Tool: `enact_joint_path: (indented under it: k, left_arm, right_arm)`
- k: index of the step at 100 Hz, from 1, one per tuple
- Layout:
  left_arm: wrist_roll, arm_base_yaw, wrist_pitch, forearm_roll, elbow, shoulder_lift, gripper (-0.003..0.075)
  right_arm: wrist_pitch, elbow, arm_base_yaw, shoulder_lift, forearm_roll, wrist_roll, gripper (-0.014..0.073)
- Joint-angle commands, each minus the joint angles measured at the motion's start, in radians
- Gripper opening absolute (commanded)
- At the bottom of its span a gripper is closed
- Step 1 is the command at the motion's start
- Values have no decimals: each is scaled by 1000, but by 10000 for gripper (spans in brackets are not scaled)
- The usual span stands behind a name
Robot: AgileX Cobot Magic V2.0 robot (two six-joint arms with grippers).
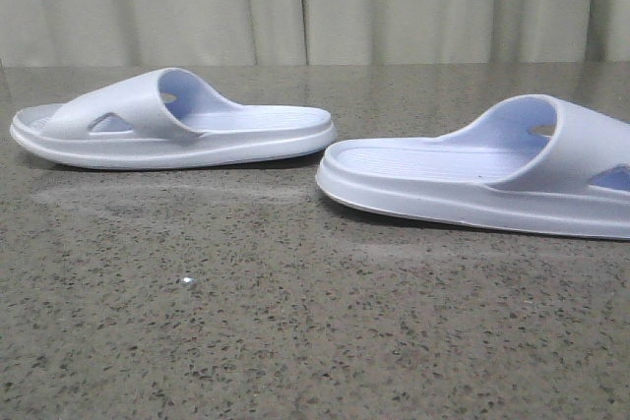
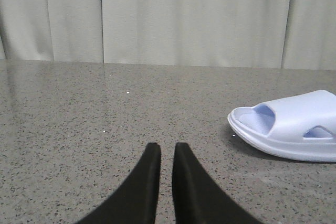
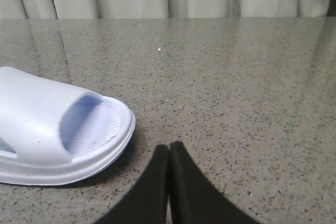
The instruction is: Insert blue slippers together front up
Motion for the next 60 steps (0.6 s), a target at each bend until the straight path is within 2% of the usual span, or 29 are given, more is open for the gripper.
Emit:
enact_joint_path:
  k: [1,23,35,49,60]
  left_arm:
    - [-6,3,-78,1,10,10,15]
    - [-6,3,-81,-14,10,10,15]
    - [-6,3,-81,-58,10,10,15]
    - [-7,3,-81,-151,10,10,15]
    - [-7,3,-81,-279,10,10,15]
  right_arm:
    - [-93,20,-5,-22,-10,1,-79]
    - [-146,20,-5,-22,35,1,-79]
    - [-190,20,-5,-22,126,1,-79]
    - [-215,20,-5,-22,230,1,-79]
    - [-230,20,-5,-22,295,1,-79]
